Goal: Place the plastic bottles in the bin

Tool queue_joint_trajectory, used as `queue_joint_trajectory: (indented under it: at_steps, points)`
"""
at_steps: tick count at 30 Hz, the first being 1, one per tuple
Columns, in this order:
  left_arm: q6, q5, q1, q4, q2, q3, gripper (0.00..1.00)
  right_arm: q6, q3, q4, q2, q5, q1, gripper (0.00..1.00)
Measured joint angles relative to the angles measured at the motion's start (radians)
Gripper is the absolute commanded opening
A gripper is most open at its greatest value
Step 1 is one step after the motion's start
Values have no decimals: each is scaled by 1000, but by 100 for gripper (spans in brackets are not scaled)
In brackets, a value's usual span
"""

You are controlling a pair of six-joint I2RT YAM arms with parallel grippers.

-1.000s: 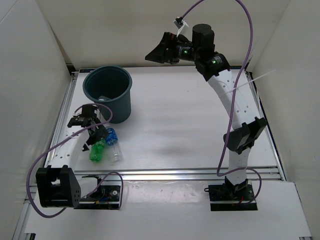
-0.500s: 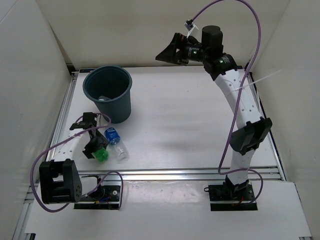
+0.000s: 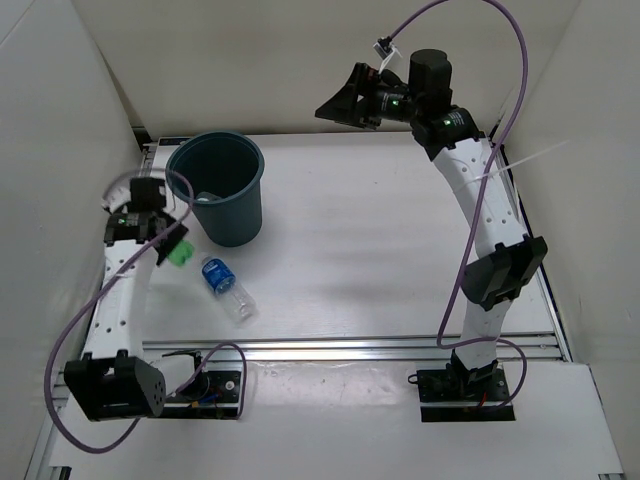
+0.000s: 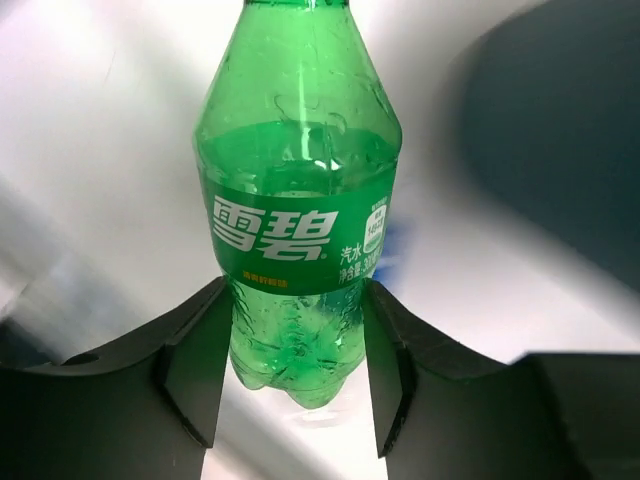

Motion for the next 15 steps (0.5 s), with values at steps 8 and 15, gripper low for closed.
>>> queue_joint_trajectory:
  at_steps: [8,15]
  points:
    - [8,-52,-35,173,32,556,38,3,-44,0,-1,-11,-5,100]
    - [55,43,-119,242,393,896,70,2,-58,-2,-8,-19,-10,100]
